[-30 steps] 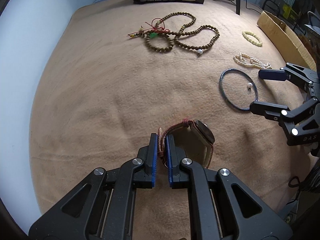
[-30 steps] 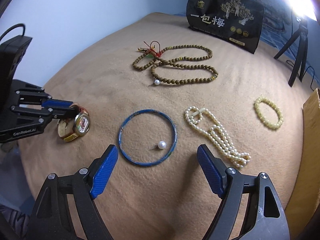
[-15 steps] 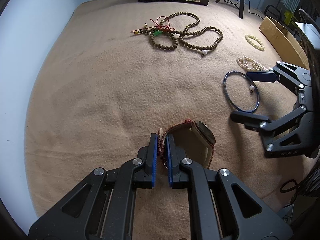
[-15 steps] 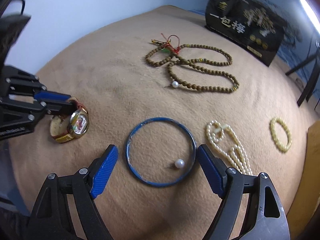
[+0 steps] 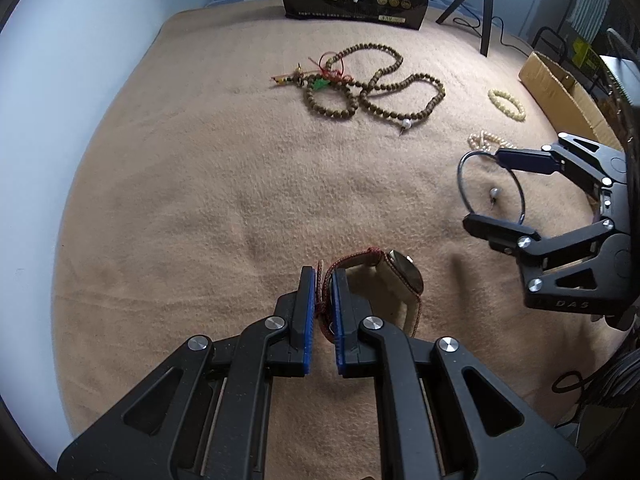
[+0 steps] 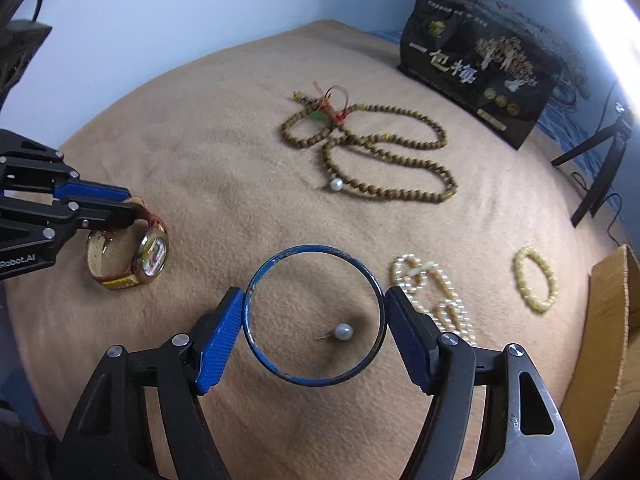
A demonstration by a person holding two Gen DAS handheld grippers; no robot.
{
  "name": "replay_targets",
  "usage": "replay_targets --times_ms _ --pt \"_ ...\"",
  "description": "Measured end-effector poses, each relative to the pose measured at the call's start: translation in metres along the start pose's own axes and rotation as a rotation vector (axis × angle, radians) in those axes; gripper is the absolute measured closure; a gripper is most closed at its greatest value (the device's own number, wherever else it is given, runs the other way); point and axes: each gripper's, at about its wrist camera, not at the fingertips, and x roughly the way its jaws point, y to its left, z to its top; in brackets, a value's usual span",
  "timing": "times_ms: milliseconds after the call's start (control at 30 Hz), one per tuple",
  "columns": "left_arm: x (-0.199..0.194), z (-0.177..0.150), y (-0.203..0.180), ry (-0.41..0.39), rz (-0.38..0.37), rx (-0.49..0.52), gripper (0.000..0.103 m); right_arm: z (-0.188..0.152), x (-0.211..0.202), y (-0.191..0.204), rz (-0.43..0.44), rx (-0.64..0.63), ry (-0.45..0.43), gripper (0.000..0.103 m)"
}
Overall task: Organize jewelry
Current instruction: 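Close the right gripper on the blue bangle rim, then carry the watch and bangle to the cardboard box and release both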
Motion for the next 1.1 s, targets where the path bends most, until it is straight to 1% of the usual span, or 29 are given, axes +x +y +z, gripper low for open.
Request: replay_targets --times_ms 200,367,533,667,767,967,1100 --pt "-0.016 0.003 -0.008 -0.044 0.018 0.015 0.096 0.000 -0.037 -0.008 -0.019 0.010 -0.054 0.032" --pt "-0.025 0.001 -0.010 -0.061 0.016 0.006 0.096 -0.005 -0.063 -0.018 -0.046 0.013 -0.080 0.032" --pt "-0.044 0.010 -0.016 -0.106 0.006 0.009 0.096 -0.011 -0.096 -0.037 -0.071 0.034 -0.119 0.032" --pt "-0.062 0.024 -0.026 -0.150 -0.023 0.012 0.096 -0.020 -0.119 -0.057 -0.104 0.062 -0.134 0.032" --pt "-0.071 0.037 -0.042 -0.181 -0.052 0.023 0.096 -0.030 -0.132 -0.075 -0.134 0.089 -0.134 0.032" --pt "-0.076 0.064 -0.081 -0.220 -0.124 0.042 0.096 -0.059 -0.156 -0.119 -0.189 0.192 -0.122 0.032" --pt "-0.074 0.080 -0.110 -0.235 -0.160 0.061 0.096 -0.081 -0.168 -0.148 -0.221 0.272 -0.111 0.032"
